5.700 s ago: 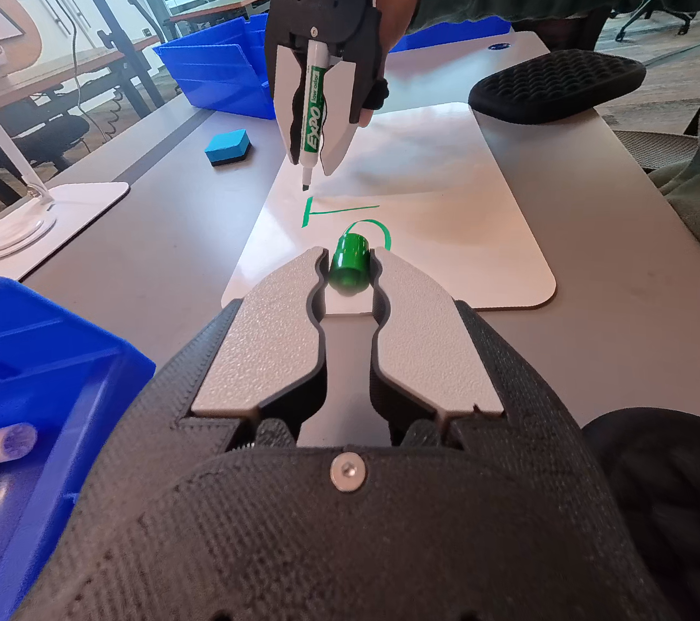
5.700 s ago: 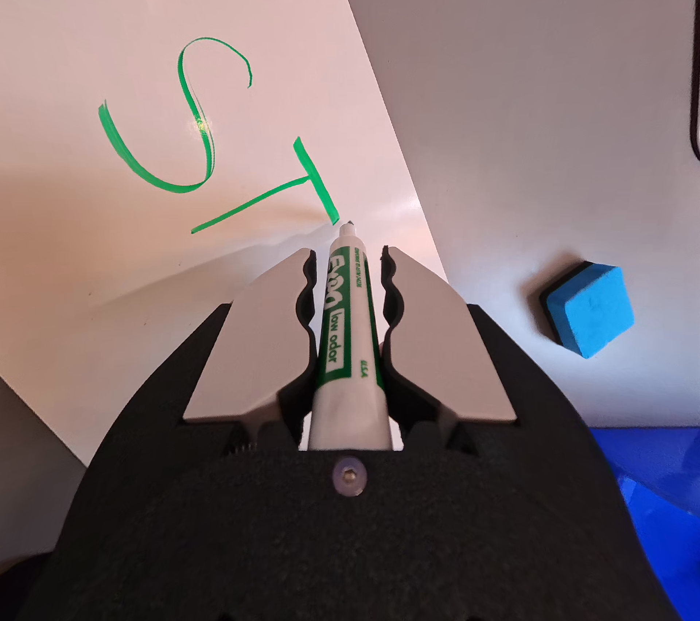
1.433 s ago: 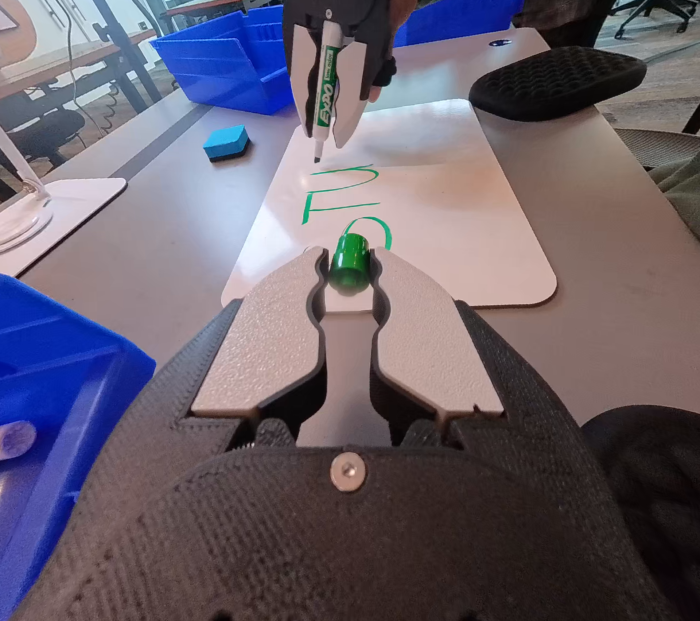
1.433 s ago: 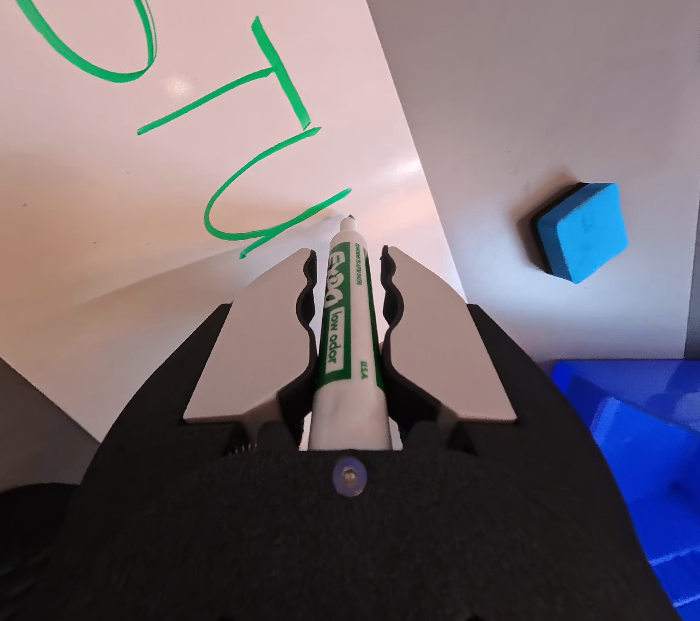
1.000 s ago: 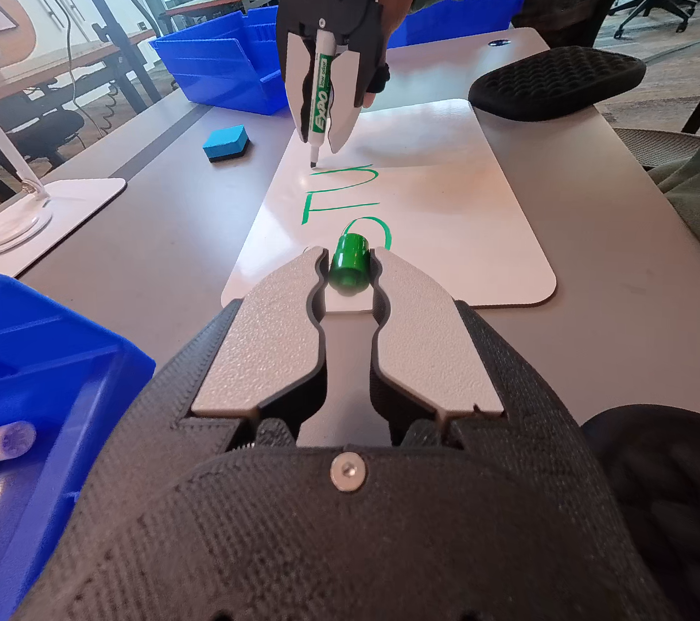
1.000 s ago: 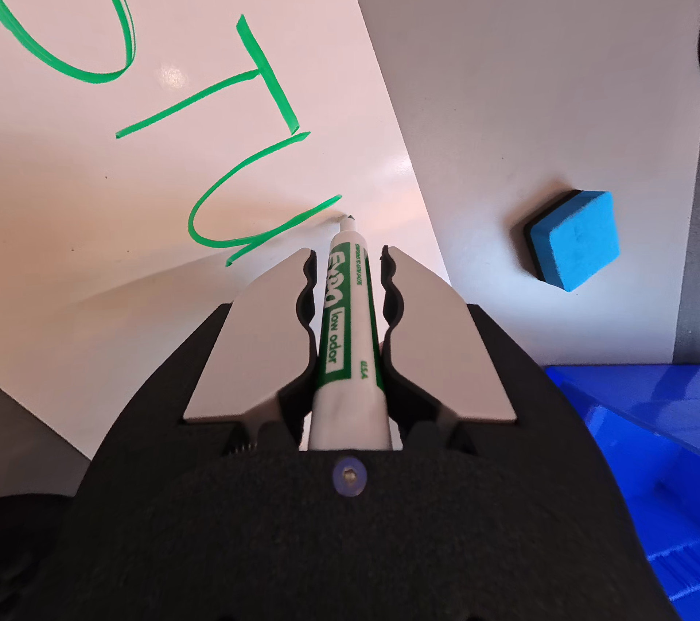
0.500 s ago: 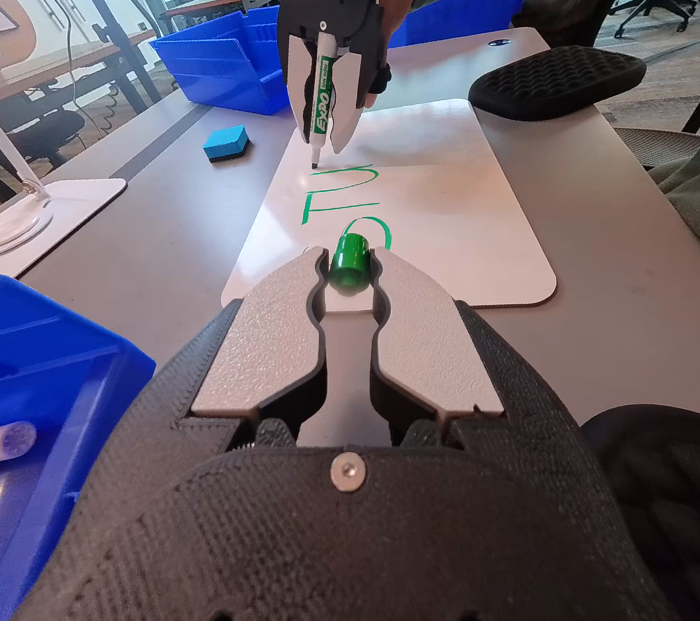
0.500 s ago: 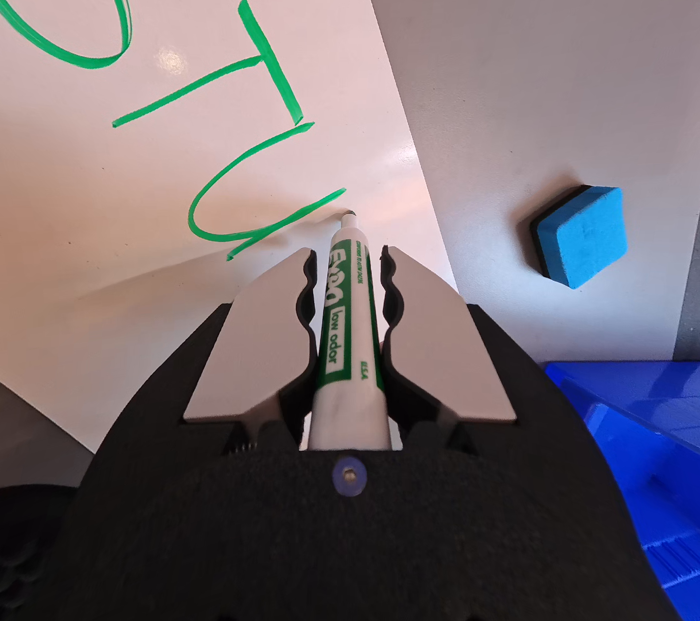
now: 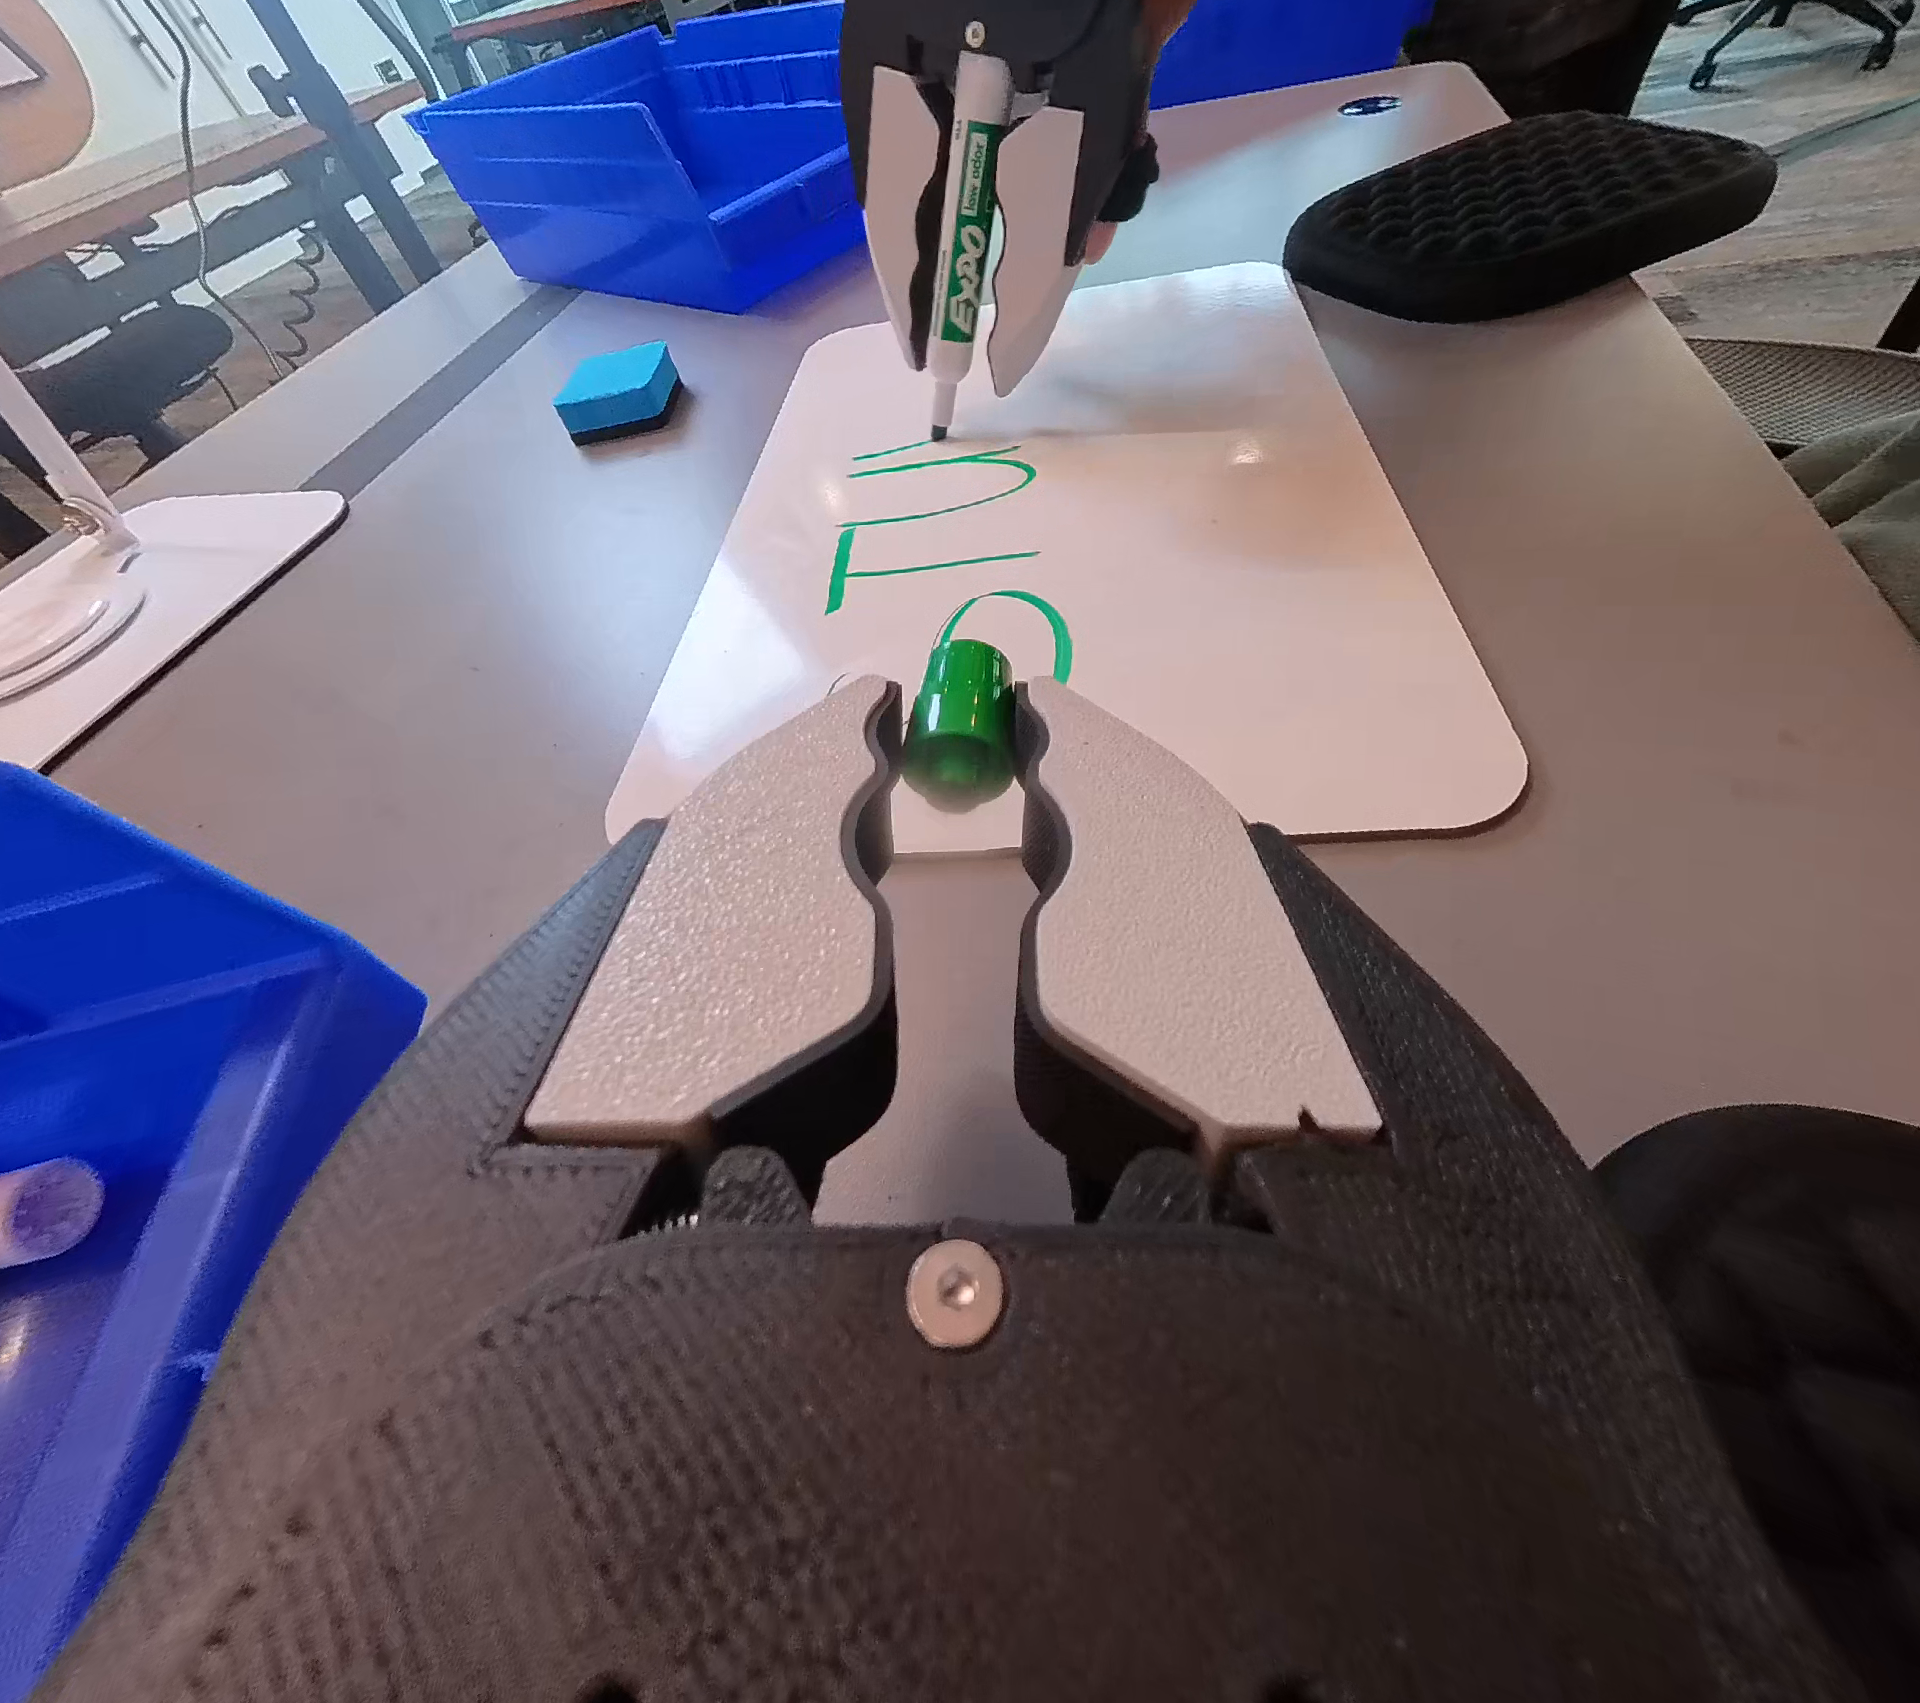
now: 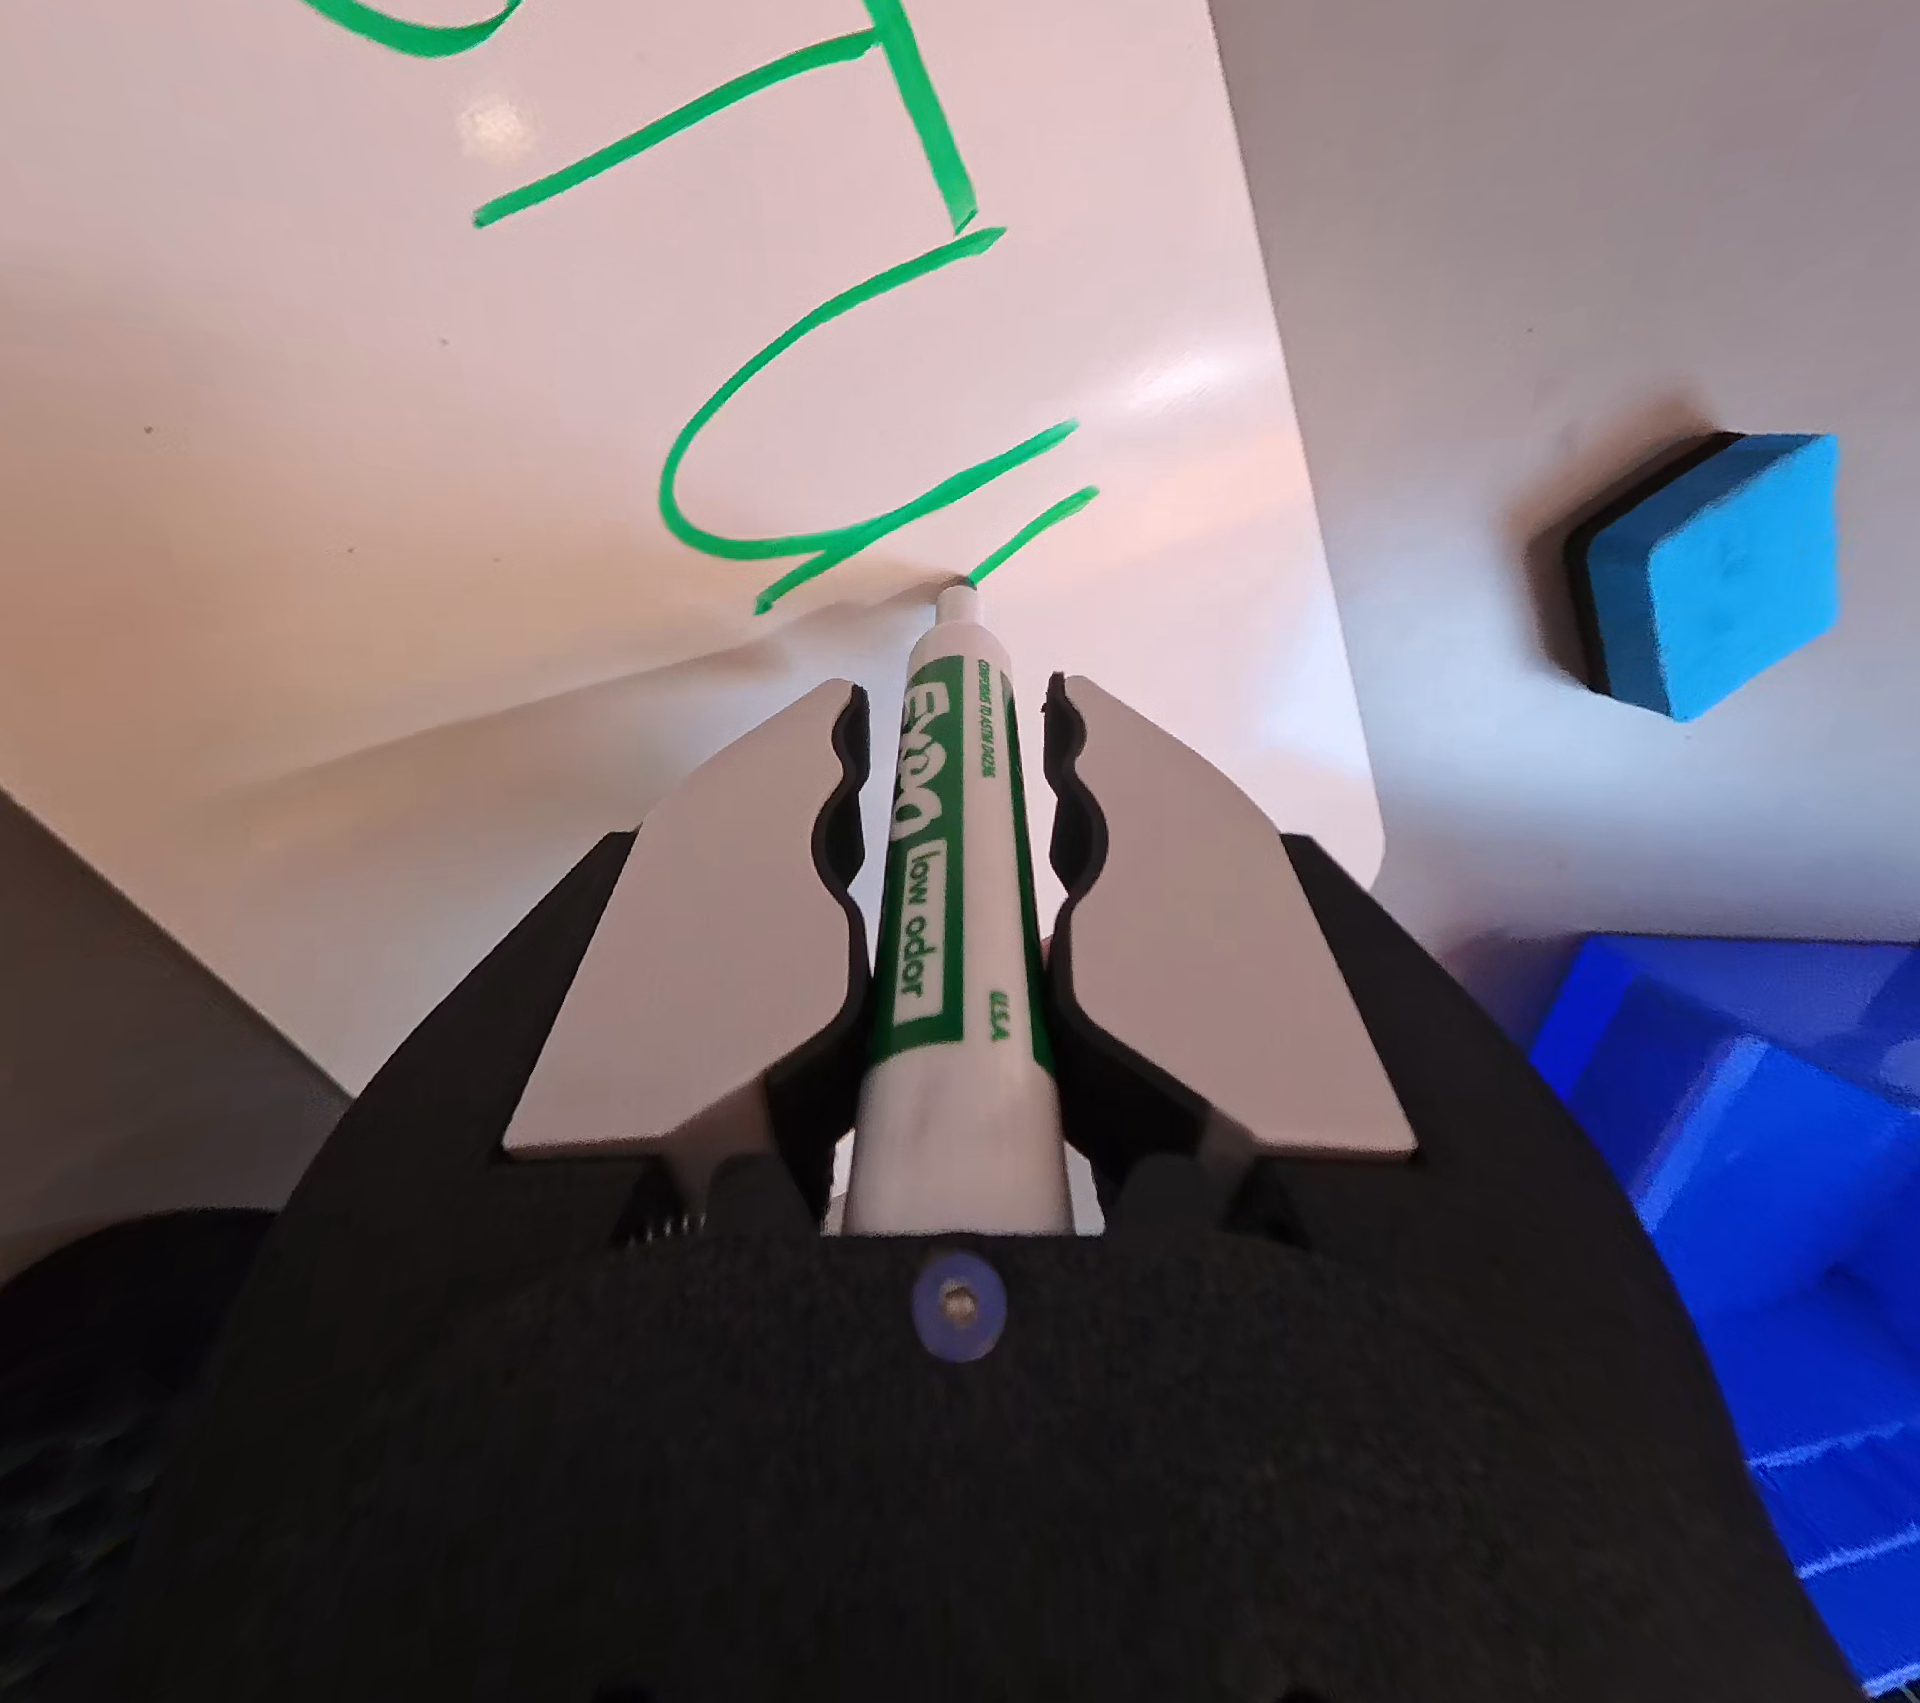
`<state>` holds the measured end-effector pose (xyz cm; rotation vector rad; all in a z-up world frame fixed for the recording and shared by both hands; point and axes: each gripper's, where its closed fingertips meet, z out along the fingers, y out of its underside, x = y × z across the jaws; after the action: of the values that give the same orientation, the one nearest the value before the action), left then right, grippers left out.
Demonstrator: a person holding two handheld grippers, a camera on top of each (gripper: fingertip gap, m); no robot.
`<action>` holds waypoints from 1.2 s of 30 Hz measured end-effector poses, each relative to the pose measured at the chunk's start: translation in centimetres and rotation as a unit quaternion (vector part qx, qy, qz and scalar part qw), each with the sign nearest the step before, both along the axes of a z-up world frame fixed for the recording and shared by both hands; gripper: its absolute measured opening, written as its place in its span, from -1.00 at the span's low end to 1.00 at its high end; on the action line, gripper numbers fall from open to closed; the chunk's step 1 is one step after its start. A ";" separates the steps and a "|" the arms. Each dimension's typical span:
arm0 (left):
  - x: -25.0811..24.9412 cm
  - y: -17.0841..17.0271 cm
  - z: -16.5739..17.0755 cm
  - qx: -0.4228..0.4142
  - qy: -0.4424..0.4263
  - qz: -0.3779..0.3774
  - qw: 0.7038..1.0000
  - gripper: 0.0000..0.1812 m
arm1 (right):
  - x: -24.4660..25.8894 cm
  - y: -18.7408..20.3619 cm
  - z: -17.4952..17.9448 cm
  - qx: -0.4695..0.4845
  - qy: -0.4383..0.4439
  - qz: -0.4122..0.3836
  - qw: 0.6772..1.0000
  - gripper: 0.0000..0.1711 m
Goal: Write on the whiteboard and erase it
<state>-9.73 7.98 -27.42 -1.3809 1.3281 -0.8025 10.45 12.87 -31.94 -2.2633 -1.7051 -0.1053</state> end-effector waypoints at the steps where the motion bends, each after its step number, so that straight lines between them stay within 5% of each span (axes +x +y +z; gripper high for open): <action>1: 0.0 0.0 0.0 0.000 0.000 0.000 1.000 -0.78 | 0.1 -0.3 0.0 -0.001 -0.002 0.000 1.000 -0.61; 14: 0.1 0.0 0.0 0.002 0.001 -0.002 1.000 -0.78 | 1.4 -3.1 0.0 -0.010 -0.014 -0.006 1.000 -0.61; 36: 0.0 0.2 0.1 -0.005 -0.006 0.000 1.000 -0.78 | 1.4 3.1 0.1 0.006 0.014 -0.028 0.999 -0.61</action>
<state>-9.78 8.19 -27.31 -1.3823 1.3178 -0.8176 11.83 15.96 -31.79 -2.2943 -1.6233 -0.0957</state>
